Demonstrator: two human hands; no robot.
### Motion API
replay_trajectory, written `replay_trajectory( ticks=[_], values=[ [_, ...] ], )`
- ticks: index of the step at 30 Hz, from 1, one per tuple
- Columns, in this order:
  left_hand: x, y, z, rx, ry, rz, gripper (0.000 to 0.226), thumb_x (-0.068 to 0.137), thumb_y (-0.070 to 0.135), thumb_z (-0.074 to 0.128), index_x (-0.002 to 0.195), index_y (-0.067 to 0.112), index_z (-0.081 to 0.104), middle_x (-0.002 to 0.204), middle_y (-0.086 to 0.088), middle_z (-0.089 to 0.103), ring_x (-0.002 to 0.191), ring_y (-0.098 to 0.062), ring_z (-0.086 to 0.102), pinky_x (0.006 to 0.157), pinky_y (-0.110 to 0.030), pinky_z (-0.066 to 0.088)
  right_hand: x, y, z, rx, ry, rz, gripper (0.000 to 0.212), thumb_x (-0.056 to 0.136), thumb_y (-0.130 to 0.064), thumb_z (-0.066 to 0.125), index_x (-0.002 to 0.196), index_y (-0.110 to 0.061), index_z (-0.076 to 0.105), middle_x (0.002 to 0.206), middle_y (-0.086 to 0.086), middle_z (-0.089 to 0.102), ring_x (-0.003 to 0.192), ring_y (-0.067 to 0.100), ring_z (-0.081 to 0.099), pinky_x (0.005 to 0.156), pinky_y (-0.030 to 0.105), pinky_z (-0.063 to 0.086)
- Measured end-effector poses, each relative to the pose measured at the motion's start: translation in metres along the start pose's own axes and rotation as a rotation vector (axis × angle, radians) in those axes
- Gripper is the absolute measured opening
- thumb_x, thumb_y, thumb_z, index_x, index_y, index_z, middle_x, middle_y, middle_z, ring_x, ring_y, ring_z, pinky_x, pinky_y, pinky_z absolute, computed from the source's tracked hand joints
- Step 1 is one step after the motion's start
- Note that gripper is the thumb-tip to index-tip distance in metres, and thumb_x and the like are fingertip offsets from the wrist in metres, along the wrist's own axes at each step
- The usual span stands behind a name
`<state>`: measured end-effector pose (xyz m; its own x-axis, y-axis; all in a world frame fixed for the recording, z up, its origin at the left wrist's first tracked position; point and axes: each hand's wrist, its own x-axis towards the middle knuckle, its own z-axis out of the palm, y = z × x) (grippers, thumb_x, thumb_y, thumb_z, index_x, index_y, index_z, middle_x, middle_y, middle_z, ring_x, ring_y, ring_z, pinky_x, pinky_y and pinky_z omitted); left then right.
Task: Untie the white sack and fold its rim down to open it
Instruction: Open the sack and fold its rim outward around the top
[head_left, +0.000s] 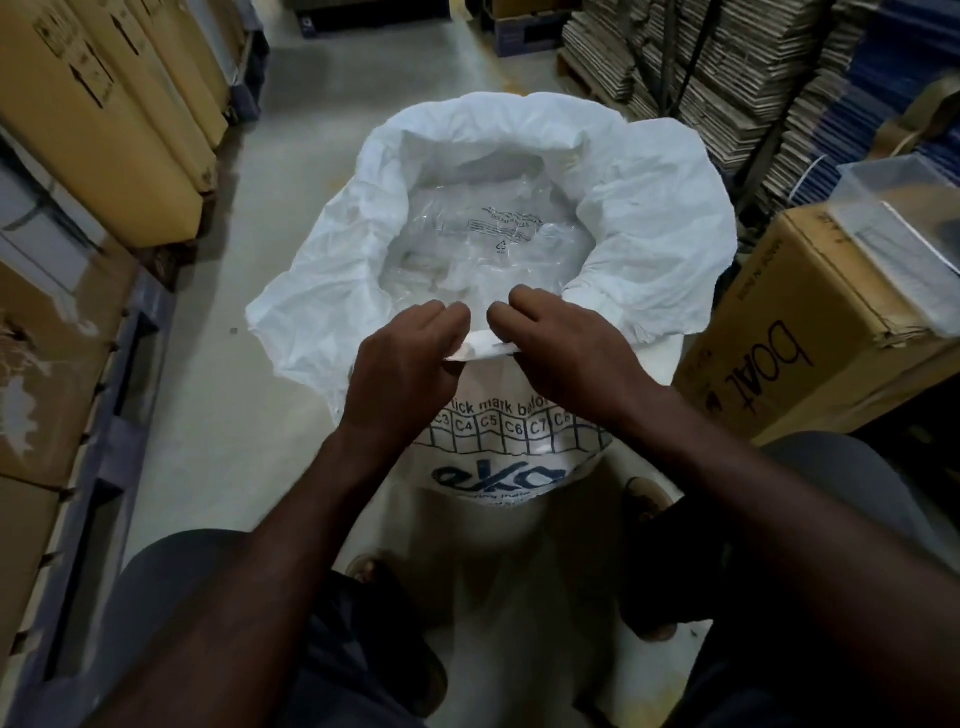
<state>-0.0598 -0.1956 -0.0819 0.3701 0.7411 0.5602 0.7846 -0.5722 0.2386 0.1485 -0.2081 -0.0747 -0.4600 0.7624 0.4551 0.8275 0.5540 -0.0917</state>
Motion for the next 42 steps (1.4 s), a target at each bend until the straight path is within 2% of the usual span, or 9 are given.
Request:
replay_trajectory(
  ticks=[5,10,13,20,24,27,31,36,42],
  values=[
    [0.0,-0.014,-0.008,-0.058,-0.264,0.014,0.056,0.082,0.045,0.089,0.129,0.031,0.062,0.119,0.011,0.057,0.103,-0.016,0.06,0.068,-0.035,0.055,-0.006,-0.008,0.013,-0.045,0.068,-0.002,0.04,0.084,0.004,0.067,0.104,-0.019,0.041,0.087,0.007,0.048,0.069,0.023,0.038,0.047,0.034,0.028],
    [-0.009,-0.012,-0.001,0.054,-0.234,-0.001,0.036,0.081,0.013,0.076,0.108,0.028,0.056,0.104,0.01,0.052,0.073,-0.021,0.055,0.053,-0.032,0.045,-0.013,-0.017,0.022,-0.076,0.015,-0.067,0.029,0.077,0.001,0.074,0.098,-0.014,0.062,0.079,0.007,0.057,0.067,0.029,0.055,0.053,0.032,0.024],
    [-0.013,-0.004,0.015,0.041,-0.211,-0.104,0.044,0.076,0.001,0.07,0.108,0.023,0.05,0.107,0.005,0.055,0.081,-0.023,0.055,0.052,-0.034,0.043,-0.014,-0.018,0.025,-0.062,-0.009,-0.013,0.027,0.078,0.0,0.077,0.099,-0.013,0.064,0.08,0.006,0.057,0.067,0.031,0.057,0.052,0.032,0.029],
    [-0.019,-0.01,0.025,-0.147,-0.248,-0.378,0.044,0.077,-0.008,0.049,0.105,0.022,0.036,0.072,0.005,0.05,0.067,-0.033,0.056,0.058,-0.036,0.034,-0.025,0.014,0.012,-0.002,-0.18,0.054,0.051,0.079,-0.002,0.075,0.123,-0.018,0.055,0.12,0.008,0.055,0.103,0.03,0.054,0.082,0.043,0.049],
    [-0.019,-0.006,0.026,-0.234,-0.47,-0.162,0.064,0.092,0.042,0.074,0.147,0.034,0.041,0.124,-0.001,0.065,0.114,-0.026,0.061,0.101,-0.045,0.045,-0.02,0.036,0.005,-0.152,0.067,0.052,0.02,0.082,0.004,0.063,0.095,-0.01,0.058,0.091,0.011,0.055,0.08,0.032,0.048,0.069,0.043,0.037],
    [-0.021,0.011,0.021,-0.26,-0.527,-0.103,0.081,0.098,0.075,0.054,0.164,0.034,0.032,0.154,0.005,0.053,0.146,-0.014,0.044,0.131,-0.051,0.022,-0.017,0.029,0.007,-0.17,0.218,-0.058,0.014,0.083,0.006,0.061,0.09,-0.007,0.062,0.087,0.014,0.056,0.079,0.03,0.045,0.066,0.042,0.036],
    [-0.005,0.023,0.013,-0.284,-0.377,-0.089,0.038,0.099,0.041,0.067,0.135,0.03,0.058,0.119,0.009,0.071,0.108,-0.016,0.068,0.097,-0.048,0.055,-0.016,0.011,0.009,-0.185,0.263,-0.072,0.02,0.082,0.008,0.063,0.095,-0.007,0.066,0.091,0.015,0.058,0.081,0.03,0.048,0.069,0.043,0.042],
    [-0.01,0.032,0.03,-0.163,-0.299,-0.161,0.046,0.097,0.017,0.067,0.138,0.022,0.047,0.12,-0.003,0.06,0.1,-0.028,0.064,0.074,-0.047,0.055,-0.022,0.022,-0.009,0.056,0.129,0.335,0.063,0.075,-0.036,0.077,0.134,-0.025,0.061,0.147,0.012,0.045,0.136,0.031,0.046,0.113,0.052,0.039],
    [-0.019,0.041,0.044,-0.107,-0.21,-0.191,0.053,0.091,0.011,0.067,0.138,0.018,0.043,0.118,-0.007,0.056,0.102,-0.032,0.06,0.074,-0.049,0.055,-0.043,0.064,-0.035,0.318,0.432,1.02,0.071,0.076,-0.048,0.073,0.138,-0.027,0.045,0.148,0.006,0.037,0.128,0.025,0.051,0.098,0.039,0.051]
  ],
)
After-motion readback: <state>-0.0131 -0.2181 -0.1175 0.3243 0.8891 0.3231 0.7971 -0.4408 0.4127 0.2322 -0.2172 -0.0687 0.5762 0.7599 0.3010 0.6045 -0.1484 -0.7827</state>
